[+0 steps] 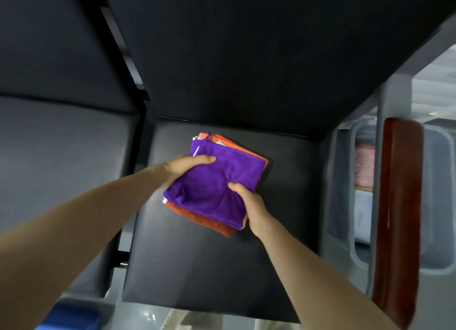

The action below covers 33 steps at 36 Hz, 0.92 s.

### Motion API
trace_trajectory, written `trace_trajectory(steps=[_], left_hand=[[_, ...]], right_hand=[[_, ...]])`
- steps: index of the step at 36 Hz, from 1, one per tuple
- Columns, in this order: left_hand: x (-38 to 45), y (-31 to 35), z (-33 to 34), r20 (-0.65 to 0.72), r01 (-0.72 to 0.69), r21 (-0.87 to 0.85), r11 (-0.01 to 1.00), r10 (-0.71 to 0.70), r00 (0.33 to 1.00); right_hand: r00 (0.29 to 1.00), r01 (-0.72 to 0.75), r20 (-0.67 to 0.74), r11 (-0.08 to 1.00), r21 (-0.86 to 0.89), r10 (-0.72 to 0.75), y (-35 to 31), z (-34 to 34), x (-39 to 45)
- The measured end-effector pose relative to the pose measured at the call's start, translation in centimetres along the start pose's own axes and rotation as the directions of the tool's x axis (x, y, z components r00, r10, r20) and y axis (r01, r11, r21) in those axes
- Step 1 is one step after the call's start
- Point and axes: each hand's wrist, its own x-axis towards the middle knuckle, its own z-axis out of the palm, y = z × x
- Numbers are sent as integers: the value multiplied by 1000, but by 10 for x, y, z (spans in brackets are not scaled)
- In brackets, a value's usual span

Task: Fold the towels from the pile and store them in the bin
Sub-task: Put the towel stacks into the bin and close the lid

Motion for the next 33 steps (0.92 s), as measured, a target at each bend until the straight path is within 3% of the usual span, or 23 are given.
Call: trace_trajectory(steps=[6, 13, 19, 21, 27, 33], left_hand=[[-20, 4, 50, 103, -119, -65, 991, 125, 987], [-65, 52, 98, 75, -303, -116, 946, 313, 947], [-115, 92, 163, 64, -402, -161, 901, 416, 907], [-130, 99, 198, 63, -430, -155, 889, 443, 894], [-156, 106, 313, 108, -465, -157, 871, 483, 869], [-144, 100, 458, 137, -403, -192, 895, 431, 892]], right_hand=[[988, 149, 19, 987, 56, -151, -7, -48, -31], [923, 377, 31, 917, 130, -383, -60, -88, -73], [856, 413, 202, 864, 288, -476, -100, -147, -114], [811, 429, 260, 835, 343, -524, -102, -179, -129], [775, 464, 282, 812, 354, -566, -97, -295, -177], [834, 445, 154, 810, 382, -530, -82, -433, -184]])
